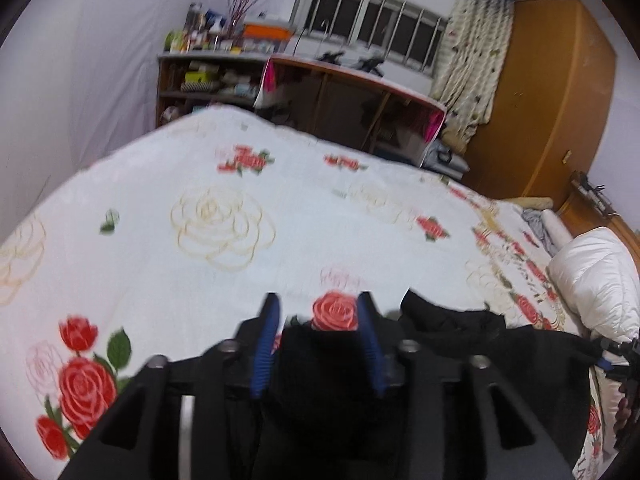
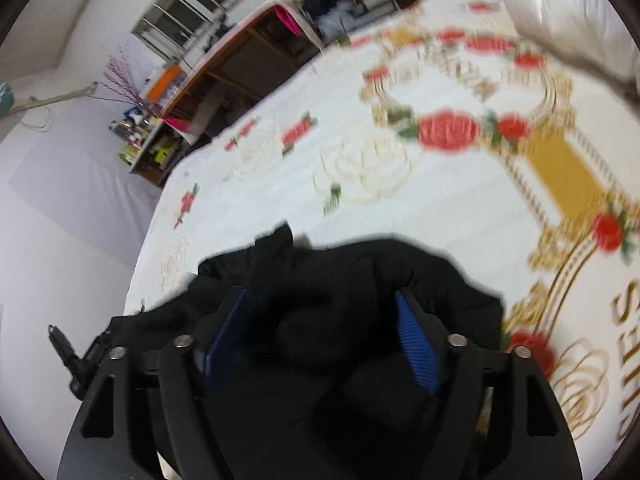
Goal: Fold large clothes
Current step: 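Carry the hem with both grippers toward the collar, folding the coat in half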
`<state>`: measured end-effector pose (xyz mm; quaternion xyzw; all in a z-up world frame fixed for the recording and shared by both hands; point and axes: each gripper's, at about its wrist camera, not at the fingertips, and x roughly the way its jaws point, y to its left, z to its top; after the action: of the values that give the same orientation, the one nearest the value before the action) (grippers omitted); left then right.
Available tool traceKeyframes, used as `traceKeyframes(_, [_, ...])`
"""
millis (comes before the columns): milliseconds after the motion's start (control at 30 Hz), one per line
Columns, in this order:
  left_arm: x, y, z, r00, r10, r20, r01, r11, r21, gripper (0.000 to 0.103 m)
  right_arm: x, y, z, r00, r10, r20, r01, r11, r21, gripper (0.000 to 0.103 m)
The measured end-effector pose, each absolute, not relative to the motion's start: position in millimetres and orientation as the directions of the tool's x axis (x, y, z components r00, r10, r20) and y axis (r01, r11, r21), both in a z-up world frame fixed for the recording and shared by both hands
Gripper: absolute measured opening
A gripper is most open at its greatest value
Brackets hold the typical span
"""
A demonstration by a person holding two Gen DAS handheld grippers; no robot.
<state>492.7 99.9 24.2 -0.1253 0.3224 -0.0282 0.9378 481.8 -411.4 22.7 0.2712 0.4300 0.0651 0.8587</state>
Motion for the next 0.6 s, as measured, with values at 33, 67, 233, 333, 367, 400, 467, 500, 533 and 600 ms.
traceKeyframes(33, [491,102,28,0.798,-0.134,-0.587,-0.025,0.967,-0.254,0.048,479,-413,29,0.639,0.325,-0.697,0.113,0.857,0.504,0.074])
traceKeyframes(67, [489,104,30,0.804,-0.136,-0.579,-0.022,0.966,-0.259,0.051,477,-414,33,0.652,0.315,-0.690,0.103,0.864,0.493,0.074])
traceKeyframes(233, [488,116,1,0.765,-0.144,-0.628,-0.044,0.961,-0.273,0.060,472,-416,17,0.659,0.299,-0.690,0.104,0.873,0.477,0.075])
traceKeyframes(333, [492,122,-32,0.705,-0.169,-0.689,-0.062,0.953,-0.297,0.061,477,-416,-11,0.617,0.285,-0.733,0.130,0.882,0.453,0.075])
traceKeyframes(367, [494,125,-43,0.686,-0.185,-0.704,-0.068,0.947,-0.315,0.061,479,-416,-21,0.606,0.276,-0.746,0.135,0.889,0.439,0.075])
traceKeyframes(400, [496,128,-52,0.671,-0.201,-0.714,-0.074,0.939,-0.335,0.061,480,-417,-27,0.599,0.276,-0.752,0.135,0.890,0.435,0.075])
traceKeyframes(467, [500,131,-67,0.645,-0.237,-0.727,-0.086,0.922,-0.377,0.062,483,-419,-39,0.580,0.286,-0.762,0.130,0.891,0.434,0.075])
traceKeyframes(500, [503,132,-71,0.635,-0.254,-0.729,-0.084,0.916,-0.393,0.062,485,-419,-43,0.571,0.289,-0.769,0.121,0.896,0.427,0.075])
traceKeyframes(533, [504,128,-73,0.627,-0.268,-0.731,-0.076,0.914,-0.399,0.049,487,-418,-45,0.562,0.285,-0.776,0.114,0.903,0.414,0.070])
traceKeyframes(600, [506,116,-68,0.622,-0.277,-0.732,-0.027,0.927,-0.373,0.013,488,-416,-41,0.582,0.267,-0.768,0.113,0.909,0.401,0.017])
